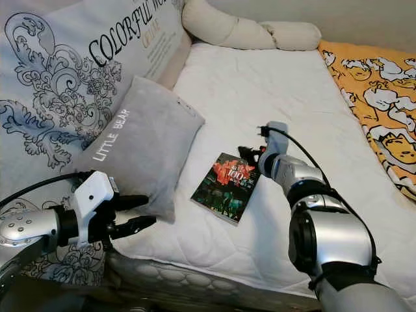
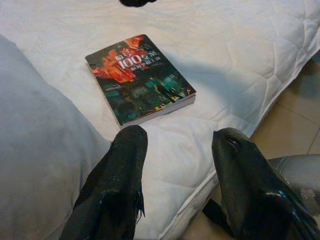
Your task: Clean up the room
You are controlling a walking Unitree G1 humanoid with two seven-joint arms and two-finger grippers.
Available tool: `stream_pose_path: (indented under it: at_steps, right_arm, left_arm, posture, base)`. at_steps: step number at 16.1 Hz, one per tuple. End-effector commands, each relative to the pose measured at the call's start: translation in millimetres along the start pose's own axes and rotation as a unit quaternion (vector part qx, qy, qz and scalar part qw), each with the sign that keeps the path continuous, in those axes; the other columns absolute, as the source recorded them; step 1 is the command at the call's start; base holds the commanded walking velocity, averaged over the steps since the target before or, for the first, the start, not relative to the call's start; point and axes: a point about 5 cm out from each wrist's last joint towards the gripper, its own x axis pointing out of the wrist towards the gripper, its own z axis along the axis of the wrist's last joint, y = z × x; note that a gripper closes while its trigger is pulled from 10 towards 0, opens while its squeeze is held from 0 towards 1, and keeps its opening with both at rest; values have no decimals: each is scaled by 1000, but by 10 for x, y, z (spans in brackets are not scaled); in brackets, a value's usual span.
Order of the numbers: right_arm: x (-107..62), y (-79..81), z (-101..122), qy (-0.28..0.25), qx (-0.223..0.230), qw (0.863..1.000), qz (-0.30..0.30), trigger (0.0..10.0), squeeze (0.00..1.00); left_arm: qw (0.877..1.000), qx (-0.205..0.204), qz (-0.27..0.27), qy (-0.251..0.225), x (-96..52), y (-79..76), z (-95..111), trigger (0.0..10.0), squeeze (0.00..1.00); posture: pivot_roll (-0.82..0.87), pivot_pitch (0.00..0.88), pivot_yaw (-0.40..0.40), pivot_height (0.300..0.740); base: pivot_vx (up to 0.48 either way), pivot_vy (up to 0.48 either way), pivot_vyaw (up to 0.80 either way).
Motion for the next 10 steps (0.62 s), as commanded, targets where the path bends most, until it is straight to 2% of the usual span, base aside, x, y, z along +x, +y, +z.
stream_pose_path:
  at_steps: [1,3,5,6,7,8,9,10]
  right_arm:
    - [12,57,-24,8,-34,999,36,10000,1000]
    - [54,233,-183,57,-104,986,120,10000,1000]
    - [63,348,-437,122,-167,961,184,10000,1000]
    - [55,377,-530,141,-180,952,205,10000,843]
    - [49,390,-574,151,-184,947,216,10000,490]
    - [26,421,-649,168,-182,937,245,10000,0]
    - [6,444,-679,171,-185,930,269,10000,0]
    - [-59,454,-751,186,-188,914,307,10000,0]
  left_arm:
    - [1000,-1,-8,1,37,-11,6,10000,0]
    - [1000,0,-16,1,73,-22,6,10000,0]
    - [1000,2,-20,1,100,-25,16,10000,0]
    - [1000,2,-22,2,104,-24,13,10000,0]
    - [1000,2,-23,3,106,-26,9,10000,0]
    - [1000,1,-27,7,110,-29,-4,10000,0]
    - [1000,2,-30,10,113,-33,-13,10000,0]
    - [999,3,-34,14,124,-41,-26,10000,0]
  posture:
    - [117,0,10,740]
    - [114,0,9,740]
    - [113,0,7,740]
    - [112,0,6,740]
    - [110,0,8,740]
    - [106,0,11,740]
    - [105,0,13,740]
    - [101,0,16,740]
  base:
    - [0,0,0]
    - [0,0,0]
    - [0,0,0]
    - [0,0,0]
    - [0,0,0]
    - [0,0,0]
    - [0,0,0]
    - [0,0,0]
